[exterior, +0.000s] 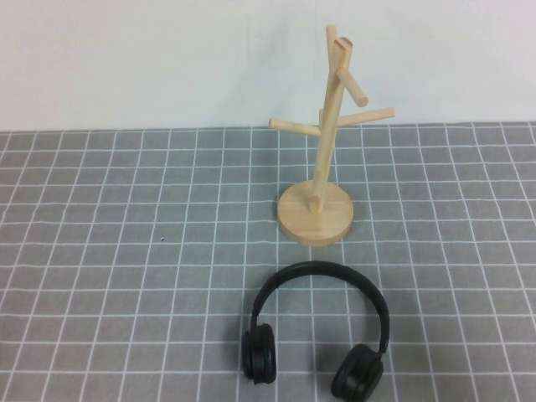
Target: Take out the headphones from the headphone stand
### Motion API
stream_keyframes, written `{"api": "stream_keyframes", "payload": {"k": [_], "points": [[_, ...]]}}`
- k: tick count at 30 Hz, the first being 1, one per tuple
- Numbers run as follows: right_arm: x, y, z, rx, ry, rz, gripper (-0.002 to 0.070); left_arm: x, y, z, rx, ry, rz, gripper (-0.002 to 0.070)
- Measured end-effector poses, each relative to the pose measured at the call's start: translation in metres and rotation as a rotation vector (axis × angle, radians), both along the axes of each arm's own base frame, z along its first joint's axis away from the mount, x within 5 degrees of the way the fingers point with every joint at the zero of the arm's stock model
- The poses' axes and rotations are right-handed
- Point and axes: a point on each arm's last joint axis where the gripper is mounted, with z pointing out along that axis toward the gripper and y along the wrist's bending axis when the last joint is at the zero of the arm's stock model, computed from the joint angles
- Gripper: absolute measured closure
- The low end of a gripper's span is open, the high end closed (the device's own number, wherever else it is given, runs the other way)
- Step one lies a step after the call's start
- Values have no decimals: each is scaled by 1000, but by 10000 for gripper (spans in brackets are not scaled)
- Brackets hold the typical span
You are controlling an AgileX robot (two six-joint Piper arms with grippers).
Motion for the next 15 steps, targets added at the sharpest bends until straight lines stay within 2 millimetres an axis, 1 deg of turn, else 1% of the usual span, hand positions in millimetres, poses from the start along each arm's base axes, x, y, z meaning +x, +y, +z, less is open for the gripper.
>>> {"api": "stream_keyframes", "payload": {"k": [1, 2, 5, 7, 9, 15], "points": [[-6, -4, -36, -19, 45, -27, 685, 0, 0, 0, 0, 0, 0, 679], [-8, -6, -21, 8, -53, -55, 685, 0, 0, 0, 0, 0, 0, 679], [-16, -10, -42, 30, -155, -109, 685, 0, 0, 0, 0, 0, 0, 679], [-20, -11, -50, 39, -198, -126, 685, 0, 0, 0, 0, 0, 0, 679], [-25, -12, -48, 49, -243, -138, 685, 0, 0, 0, 0, 0, 0, 679], [-26, -13, -56, 72, -161, -162, 685, 0, 0, 0, 0, 0, 0, 679]]}}
